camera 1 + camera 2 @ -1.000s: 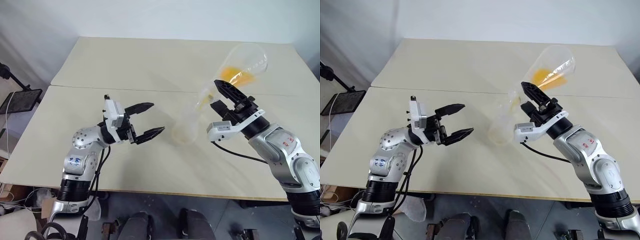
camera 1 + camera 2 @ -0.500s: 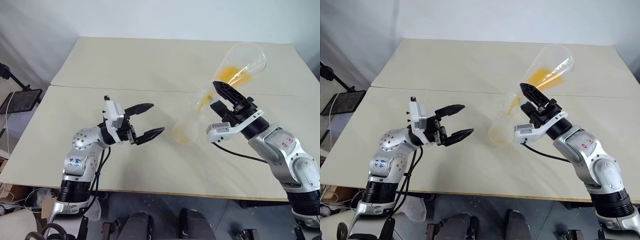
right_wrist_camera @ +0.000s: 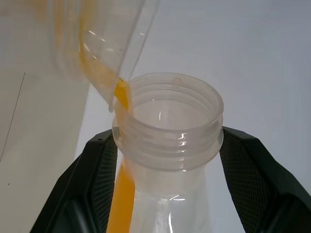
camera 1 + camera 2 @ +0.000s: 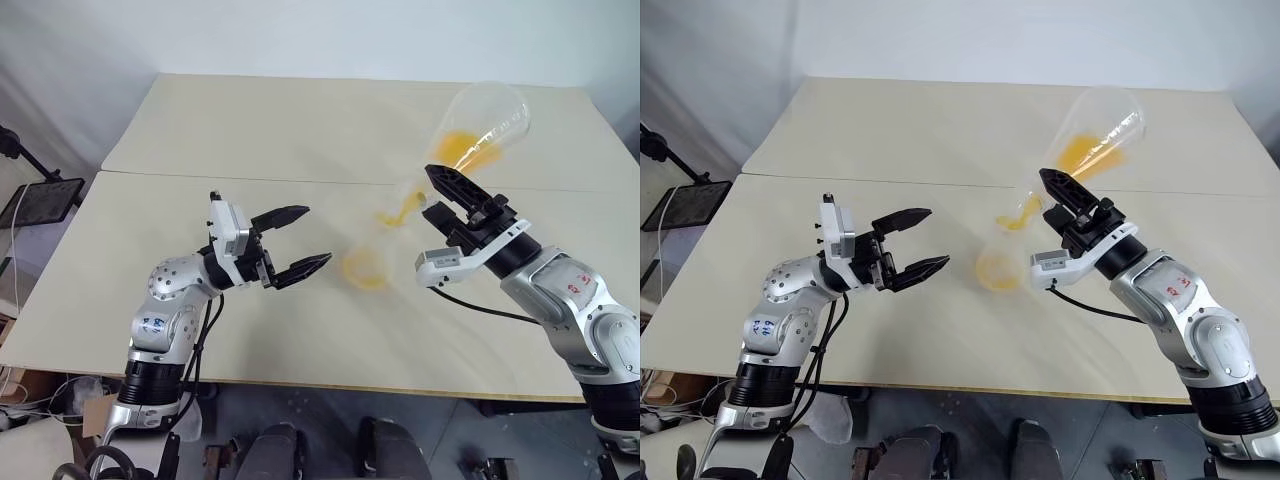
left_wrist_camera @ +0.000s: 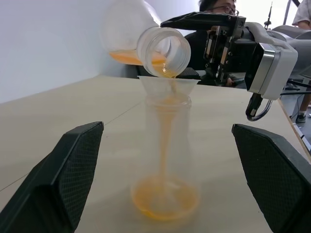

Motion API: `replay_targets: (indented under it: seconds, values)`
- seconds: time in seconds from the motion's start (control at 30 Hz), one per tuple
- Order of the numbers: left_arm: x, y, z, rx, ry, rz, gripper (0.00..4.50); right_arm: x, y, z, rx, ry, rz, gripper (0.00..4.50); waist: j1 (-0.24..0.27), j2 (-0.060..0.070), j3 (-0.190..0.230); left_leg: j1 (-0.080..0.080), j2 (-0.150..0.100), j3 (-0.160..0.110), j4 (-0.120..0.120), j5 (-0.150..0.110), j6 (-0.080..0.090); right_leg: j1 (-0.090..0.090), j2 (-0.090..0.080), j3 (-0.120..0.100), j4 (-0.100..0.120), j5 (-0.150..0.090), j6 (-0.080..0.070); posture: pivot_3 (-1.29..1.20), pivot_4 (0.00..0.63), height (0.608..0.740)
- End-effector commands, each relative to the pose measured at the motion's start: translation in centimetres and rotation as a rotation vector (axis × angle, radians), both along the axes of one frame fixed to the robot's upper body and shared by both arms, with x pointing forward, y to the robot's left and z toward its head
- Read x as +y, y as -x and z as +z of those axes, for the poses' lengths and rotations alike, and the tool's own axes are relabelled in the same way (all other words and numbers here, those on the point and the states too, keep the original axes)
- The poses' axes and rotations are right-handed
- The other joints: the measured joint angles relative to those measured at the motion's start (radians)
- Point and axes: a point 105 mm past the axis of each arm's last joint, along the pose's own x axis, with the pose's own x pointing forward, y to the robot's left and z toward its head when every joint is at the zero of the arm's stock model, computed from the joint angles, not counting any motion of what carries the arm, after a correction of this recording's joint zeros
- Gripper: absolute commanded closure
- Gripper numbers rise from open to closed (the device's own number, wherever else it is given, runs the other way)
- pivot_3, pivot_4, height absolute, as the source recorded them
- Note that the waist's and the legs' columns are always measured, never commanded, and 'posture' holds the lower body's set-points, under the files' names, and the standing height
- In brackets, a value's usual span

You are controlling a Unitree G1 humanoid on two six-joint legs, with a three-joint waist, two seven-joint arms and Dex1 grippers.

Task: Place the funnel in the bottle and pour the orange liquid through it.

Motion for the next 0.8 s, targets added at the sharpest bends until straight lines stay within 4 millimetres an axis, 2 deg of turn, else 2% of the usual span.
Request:
replay_targets:
  seconds: [0.03,0.8]
  values:
    - [-0.29,0.69,0.81,-0.042,0.016,-0.015,0.00,-0.30,0.45,2.40,-0.092,-0.013,0.001,1.74,0.000,0.000,0.000,0.000,0.000,0.000,0.000,0.000,0.000,0.000,0.000,0.000,0.000,0.000,0.000,0.00,0.150,0.740]
    - [-0.49,0.61,0.75,-0.040,0.027,-0.013,0.00,-0.12,0.37,3.29,-0.143,-0.007,-0.001,1.74,0.000,0.000,0.000,0.000,0.000,0.000,0.000,0.000,0.000,0.000,0.000,0.000,0.000,0.000,0.000,0.00,0.150,0.740]
